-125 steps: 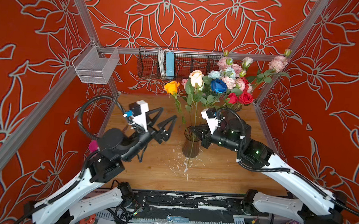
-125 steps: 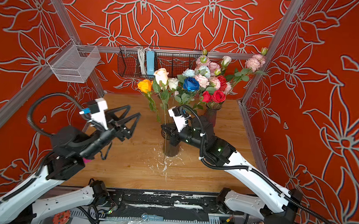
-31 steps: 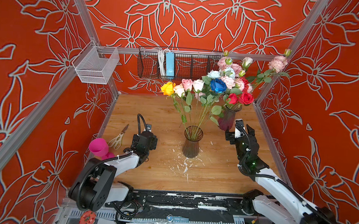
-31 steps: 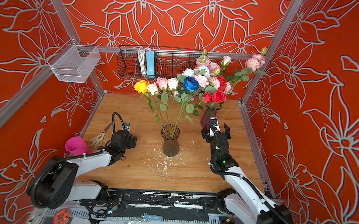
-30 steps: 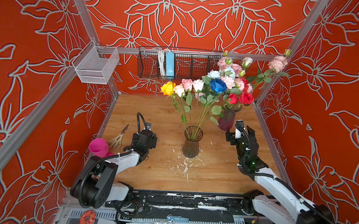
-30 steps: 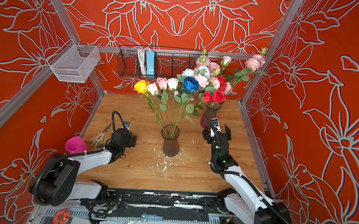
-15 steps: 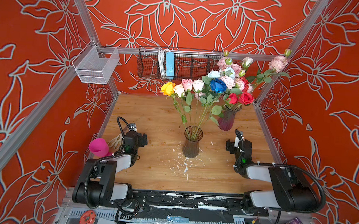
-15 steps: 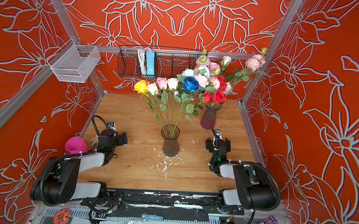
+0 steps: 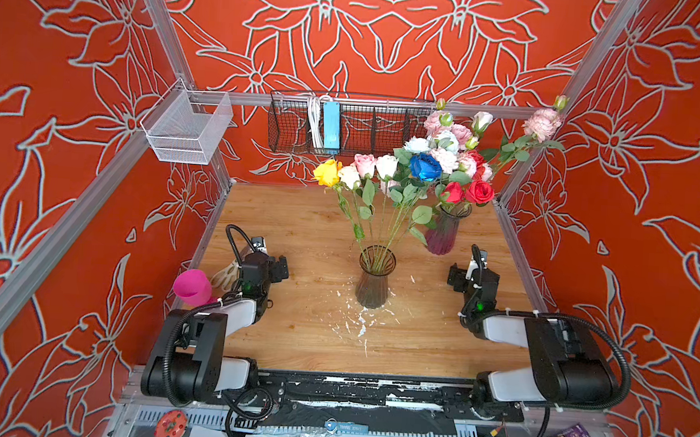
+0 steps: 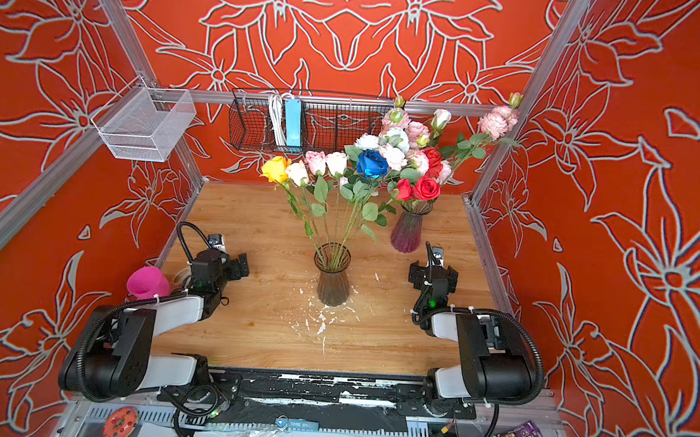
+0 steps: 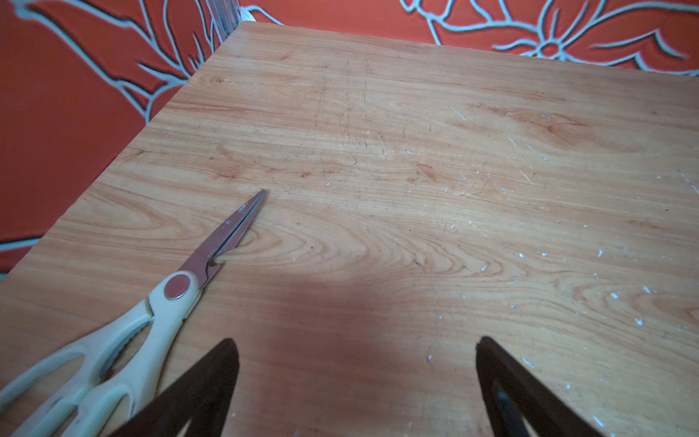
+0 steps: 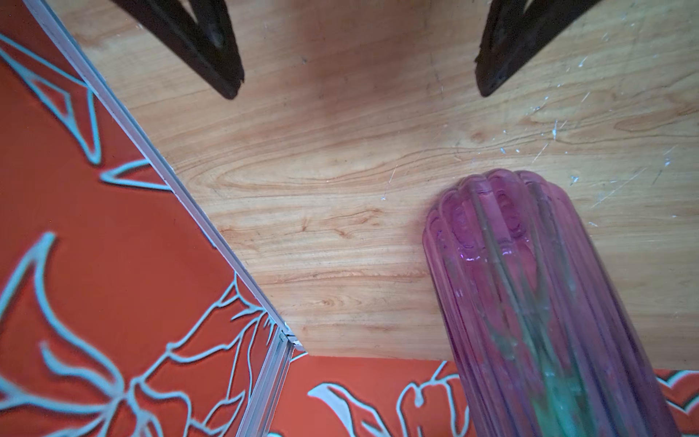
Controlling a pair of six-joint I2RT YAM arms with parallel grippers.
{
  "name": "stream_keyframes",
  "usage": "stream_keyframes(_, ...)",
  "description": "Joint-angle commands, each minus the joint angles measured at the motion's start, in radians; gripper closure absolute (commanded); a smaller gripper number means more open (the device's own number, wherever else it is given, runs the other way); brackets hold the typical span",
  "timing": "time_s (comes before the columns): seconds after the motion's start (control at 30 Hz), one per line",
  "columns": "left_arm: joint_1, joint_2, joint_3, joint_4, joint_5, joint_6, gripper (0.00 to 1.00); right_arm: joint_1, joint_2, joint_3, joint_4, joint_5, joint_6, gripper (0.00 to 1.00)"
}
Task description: Arrange the flowers into the vase
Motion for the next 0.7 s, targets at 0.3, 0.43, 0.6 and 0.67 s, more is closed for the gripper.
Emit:
stream_keyframes(0.3,0.0,0.001,0.009,0.009,0.008,-0.004,0.03,0.001,-0.013,0.011,-0.006,-0.011,0.014,0.03)
stream_keyframes(0.43,0.0,0.0,0.009,0.009,0.008,-0.004,0.03,0.015,-0.011,0.014,-0.011,0.003,0.005,0.03)
stream_keyframes(0.6,0.001,0.0,0.01,0.009,0.008,-0.004,0.03,0.016,-0.011,0.012,-0.008,0.004,0.003,0.03)
stream_keyframes(0.67,0.001,-0.001,0.009,0.009,0.008,-0.004,0.03,0.017,-0.011,0.012,-0.007,0.005,0.003,0.03)
